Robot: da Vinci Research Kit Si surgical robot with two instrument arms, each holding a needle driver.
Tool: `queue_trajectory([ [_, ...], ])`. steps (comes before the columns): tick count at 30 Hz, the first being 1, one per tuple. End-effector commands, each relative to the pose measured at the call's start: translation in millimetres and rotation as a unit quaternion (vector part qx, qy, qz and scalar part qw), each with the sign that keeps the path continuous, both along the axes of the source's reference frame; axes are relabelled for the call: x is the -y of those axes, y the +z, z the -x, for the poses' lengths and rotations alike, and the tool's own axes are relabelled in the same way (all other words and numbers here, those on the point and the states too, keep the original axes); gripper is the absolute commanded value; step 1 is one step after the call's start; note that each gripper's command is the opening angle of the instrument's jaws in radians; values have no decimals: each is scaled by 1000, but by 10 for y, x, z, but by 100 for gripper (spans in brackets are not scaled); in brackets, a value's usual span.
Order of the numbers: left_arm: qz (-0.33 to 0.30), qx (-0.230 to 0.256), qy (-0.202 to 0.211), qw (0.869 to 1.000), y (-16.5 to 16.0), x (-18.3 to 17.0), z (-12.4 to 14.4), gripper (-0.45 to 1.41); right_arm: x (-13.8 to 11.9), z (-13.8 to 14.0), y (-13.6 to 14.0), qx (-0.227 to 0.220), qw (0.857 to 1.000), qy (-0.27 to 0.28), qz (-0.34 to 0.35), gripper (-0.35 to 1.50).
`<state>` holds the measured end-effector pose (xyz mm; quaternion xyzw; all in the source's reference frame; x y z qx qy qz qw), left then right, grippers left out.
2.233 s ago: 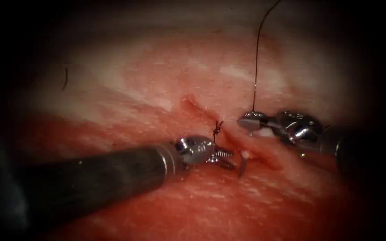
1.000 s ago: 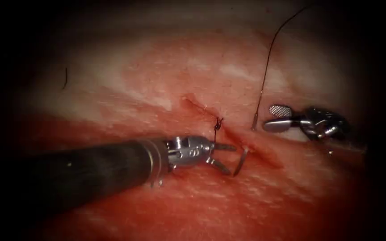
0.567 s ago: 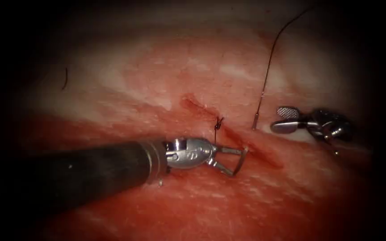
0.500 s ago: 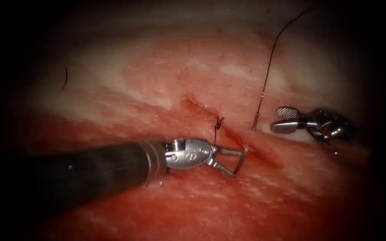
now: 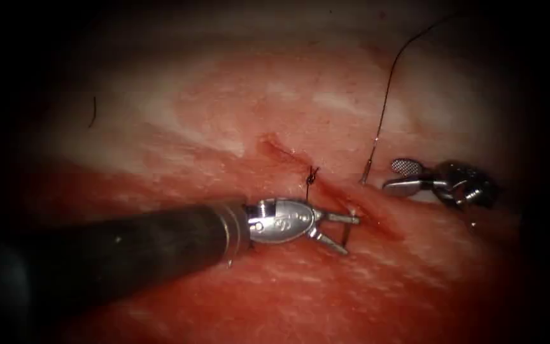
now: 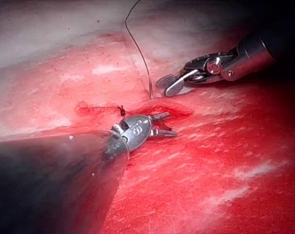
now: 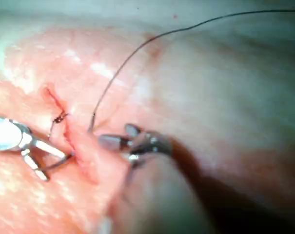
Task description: Wound Closure
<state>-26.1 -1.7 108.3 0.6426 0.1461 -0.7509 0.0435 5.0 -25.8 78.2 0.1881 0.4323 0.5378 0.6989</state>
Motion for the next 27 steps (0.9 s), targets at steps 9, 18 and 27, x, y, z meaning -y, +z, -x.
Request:
queue_trajectory([
  [9, -29, -13, -12, 999, 13, -6, 7, -45, 5, -15, 8, 0, 1000, 2, 2, 128],
  [18, -193, -30, -31, 980, -17, -12, -2, -45, 12, -15, 8, 1, 1000, 1, 6, 128],
  [27, -360, -30, -44, 931, -44, -15, -13, -45, 16, -21, 7, 2, 1000, 3, 8, 127],
])
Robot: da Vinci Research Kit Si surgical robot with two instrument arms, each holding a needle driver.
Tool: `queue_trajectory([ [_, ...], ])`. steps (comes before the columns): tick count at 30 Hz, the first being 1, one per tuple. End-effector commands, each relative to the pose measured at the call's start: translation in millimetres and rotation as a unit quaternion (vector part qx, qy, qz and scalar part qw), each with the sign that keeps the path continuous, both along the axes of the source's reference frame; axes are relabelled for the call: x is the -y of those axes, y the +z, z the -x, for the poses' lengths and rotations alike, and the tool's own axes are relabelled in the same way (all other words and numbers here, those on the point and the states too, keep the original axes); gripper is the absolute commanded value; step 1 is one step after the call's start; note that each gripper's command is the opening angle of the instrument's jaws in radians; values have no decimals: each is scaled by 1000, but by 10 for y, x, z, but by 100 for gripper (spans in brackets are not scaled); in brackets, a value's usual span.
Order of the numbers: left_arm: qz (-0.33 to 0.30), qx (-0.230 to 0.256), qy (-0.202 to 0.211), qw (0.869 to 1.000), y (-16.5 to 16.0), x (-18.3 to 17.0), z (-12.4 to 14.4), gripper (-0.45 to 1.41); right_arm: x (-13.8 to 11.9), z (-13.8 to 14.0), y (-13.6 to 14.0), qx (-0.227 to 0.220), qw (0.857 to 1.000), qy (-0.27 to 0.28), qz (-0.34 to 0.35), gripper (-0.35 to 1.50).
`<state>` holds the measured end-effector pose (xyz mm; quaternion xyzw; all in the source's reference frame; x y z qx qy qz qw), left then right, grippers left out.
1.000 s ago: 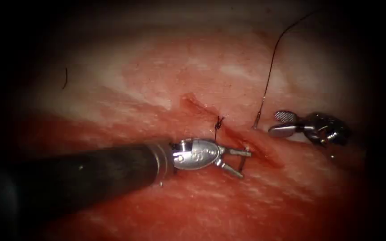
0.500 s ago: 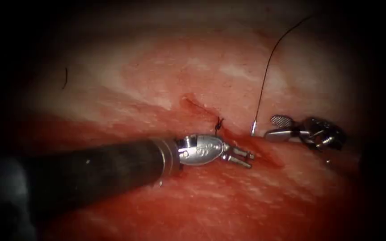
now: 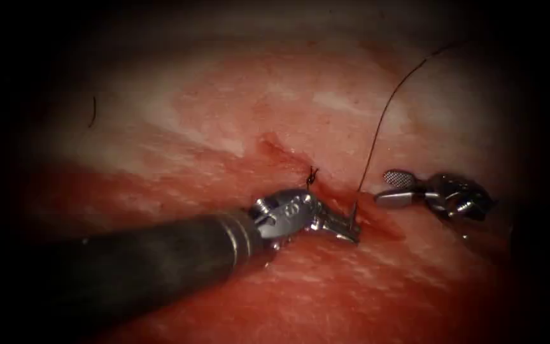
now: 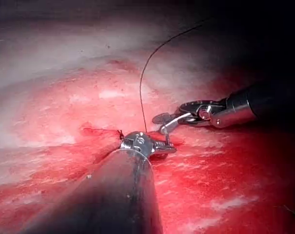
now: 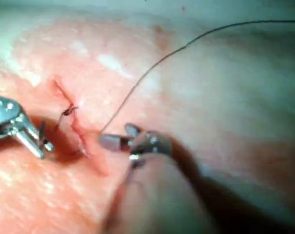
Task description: Wound Closure
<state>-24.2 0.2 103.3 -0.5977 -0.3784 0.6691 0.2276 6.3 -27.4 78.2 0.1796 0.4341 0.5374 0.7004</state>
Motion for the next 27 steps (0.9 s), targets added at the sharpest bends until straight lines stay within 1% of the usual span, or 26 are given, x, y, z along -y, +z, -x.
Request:
queue_trajectory([
  [1, -9, 5, 1, 1000, 3, 4, 4, -45, 1, -9, 7, -1, 1000, 0, 0, 125],
  [3, -21, 13, 1, 1000, -6, 2, 0, -45, 1, -10, 6, 0, 1000, 0, -1, 123],
  [7, -26, 26, 7, 999, -22, 2, -8, -45, 4, -12, 5, 0, 1000, 1, -1, 122],
  [8, -27, 28, 8, 999, -27, 1, -9, -45, 5, -12, 3, 1, 1000, 3, 0, 115],
  [9, 7, 41, 11, 999, -35, 0, -11, -45, 10, -12, -1, 10, 1000, 5, -4, 91],
  [10, 33, 43, 13, 998, -38, 1, -12, -45, 12, -12, -4, 27, 1000, 11, -9, 80],
  [11, 68, 43, 16, 997, -42, 1, -13, -45, 12, -13, -7, 34, 999, 15, -11, 75],
  [13, 111, 44, 17, 993, -47, 1, -15, -45, 12, -12, -15, 42, 999, 19, -3, 78],
  [14, 128, 41, 14, 991, -50, 1, -16, -45, 12, -11, -18, 41, 999, 23, 8, 90],
  [16, 164, 39, 8, 986, -52, 1, -17, -45, 12, -9, -26, 35, 998, 41, 20, 101],
  [18, 211, 40, 6, 977, -54, 2, -17, -45, 13, -9, -33, 36, 998, 56, 23, 107],
  [19, 226, 37, 7, 973, -55, 2, -17, -45, 13, -9, -37, 37, 997, 64, 25, 115],
  [21, 264, 34, 6, 964, -55, 3, -17, -45, 13, -10, -43, 26, 997, 65, 25, 120],
  [24, 314, 21, 3, 949, -56, 3, -16, -45, 15, -12, -51, 9, 997, 80, -7, 115],
  [26, 340, 6, -2, 940, -55, 0, -14, -45, 15, -13, -57, -2, 995, 91, -31, 101],
  [27, 357, -3, -6, 934, -54, -3, -11, -45, 15, -13, -59, -5, 995, 93, -36, 98],
])
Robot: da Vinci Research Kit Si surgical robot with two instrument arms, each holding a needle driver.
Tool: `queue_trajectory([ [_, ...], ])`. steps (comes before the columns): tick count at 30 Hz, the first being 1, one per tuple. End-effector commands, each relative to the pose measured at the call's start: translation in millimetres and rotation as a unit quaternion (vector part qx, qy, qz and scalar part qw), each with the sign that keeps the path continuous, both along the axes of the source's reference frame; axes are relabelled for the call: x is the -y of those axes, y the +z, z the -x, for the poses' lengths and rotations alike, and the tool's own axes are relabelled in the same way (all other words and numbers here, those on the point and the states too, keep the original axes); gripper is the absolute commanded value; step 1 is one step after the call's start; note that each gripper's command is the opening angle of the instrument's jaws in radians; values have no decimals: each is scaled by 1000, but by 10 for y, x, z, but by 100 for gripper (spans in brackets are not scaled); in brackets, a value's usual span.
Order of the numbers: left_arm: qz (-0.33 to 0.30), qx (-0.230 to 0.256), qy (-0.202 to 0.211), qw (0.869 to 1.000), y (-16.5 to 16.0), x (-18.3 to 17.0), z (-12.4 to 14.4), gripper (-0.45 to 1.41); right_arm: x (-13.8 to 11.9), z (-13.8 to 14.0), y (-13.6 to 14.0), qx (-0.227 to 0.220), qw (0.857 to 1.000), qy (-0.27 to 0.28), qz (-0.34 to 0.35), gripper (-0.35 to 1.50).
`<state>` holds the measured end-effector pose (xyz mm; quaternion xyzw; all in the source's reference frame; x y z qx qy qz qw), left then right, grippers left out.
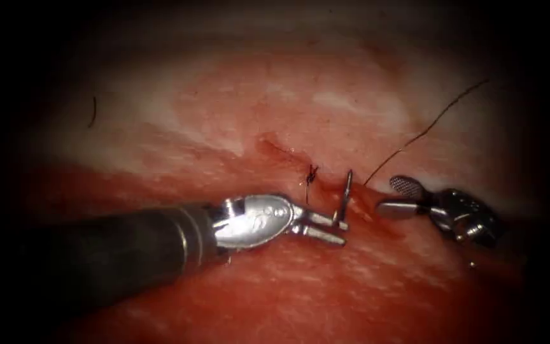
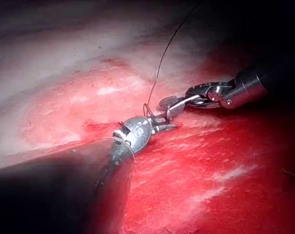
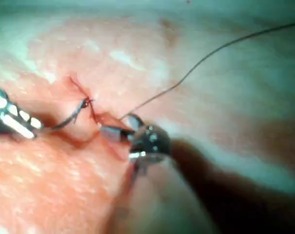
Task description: Wound Closure
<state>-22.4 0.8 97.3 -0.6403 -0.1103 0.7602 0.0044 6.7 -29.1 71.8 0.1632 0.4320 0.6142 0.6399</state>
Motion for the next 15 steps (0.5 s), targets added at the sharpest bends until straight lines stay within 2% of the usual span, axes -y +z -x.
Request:
queue_trajectory([
  [1, 11, -6, -4, 1000, 8, 1, 8, -45, -2, -9, 2, -6, 1000, 1, -5, 96],
  [7, 41, -20, -32, 998, 20, -19, 11, -45, -9, -9, -11, -19, 999, 14, -21, 86],
  [15, 58, -29, -63, 996, 17, -72, 11, -45, -20, -7, -19, -34, 999, 32, -23, 80],
])
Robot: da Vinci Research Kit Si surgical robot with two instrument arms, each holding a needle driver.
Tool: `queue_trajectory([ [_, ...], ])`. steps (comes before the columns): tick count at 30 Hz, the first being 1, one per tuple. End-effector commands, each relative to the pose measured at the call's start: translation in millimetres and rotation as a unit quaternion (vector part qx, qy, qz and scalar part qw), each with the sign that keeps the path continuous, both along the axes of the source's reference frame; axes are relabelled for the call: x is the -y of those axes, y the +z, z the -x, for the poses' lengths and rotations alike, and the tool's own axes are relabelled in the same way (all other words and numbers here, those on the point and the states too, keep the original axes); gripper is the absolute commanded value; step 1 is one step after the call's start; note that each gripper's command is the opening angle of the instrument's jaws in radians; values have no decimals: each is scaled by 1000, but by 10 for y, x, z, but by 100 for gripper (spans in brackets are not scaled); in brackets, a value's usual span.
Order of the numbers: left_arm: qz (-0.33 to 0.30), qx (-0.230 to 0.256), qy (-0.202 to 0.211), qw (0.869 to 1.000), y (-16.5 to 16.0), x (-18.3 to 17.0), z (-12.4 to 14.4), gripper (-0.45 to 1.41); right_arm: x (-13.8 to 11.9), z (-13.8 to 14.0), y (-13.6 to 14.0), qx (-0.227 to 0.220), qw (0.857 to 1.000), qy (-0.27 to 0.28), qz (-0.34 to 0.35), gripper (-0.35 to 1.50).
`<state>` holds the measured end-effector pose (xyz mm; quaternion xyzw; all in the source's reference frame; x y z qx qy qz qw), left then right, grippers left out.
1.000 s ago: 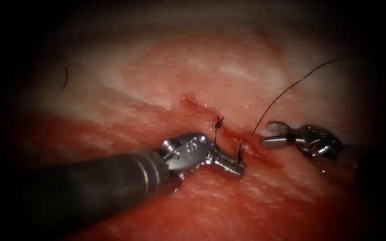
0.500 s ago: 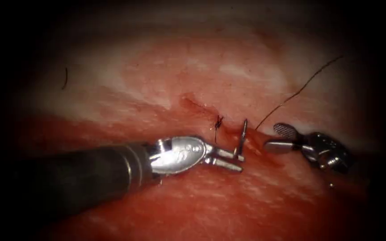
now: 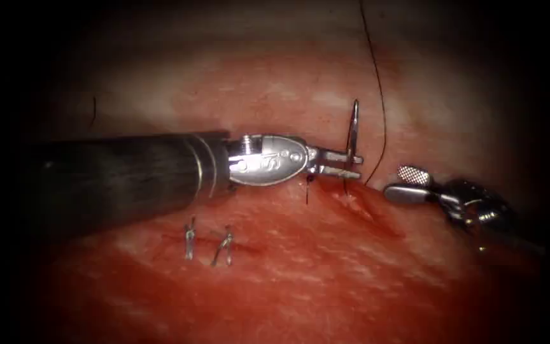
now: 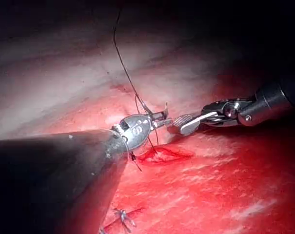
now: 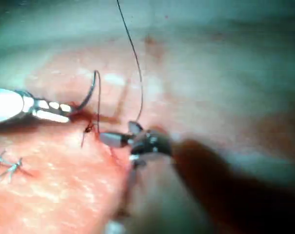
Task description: Wound Closure
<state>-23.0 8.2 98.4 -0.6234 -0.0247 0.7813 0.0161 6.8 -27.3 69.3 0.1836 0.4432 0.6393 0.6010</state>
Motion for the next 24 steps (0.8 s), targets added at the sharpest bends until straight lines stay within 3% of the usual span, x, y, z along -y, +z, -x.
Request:
queue_trajectory([
  [1, -1, 1, 0, 1000, 3, 0, 6, -45, -1, -6, 7, -2, 1000, 0, -2, 78],
  [14, 18, 8, 13, 1000, 11, 53, 7, -45, -12, -2, 3, -32, 999, 0, -27, 70],
  [17, 34, 14, 24, 999, 18, 66, 7, -45, -16, -6, 4, -71, 995, -19, -63, 66],
  [24, 78, 31, 45, 995, 21, 77, 22, -45, -25, -16, 10, -117, 988, -29, -102, 63],
])
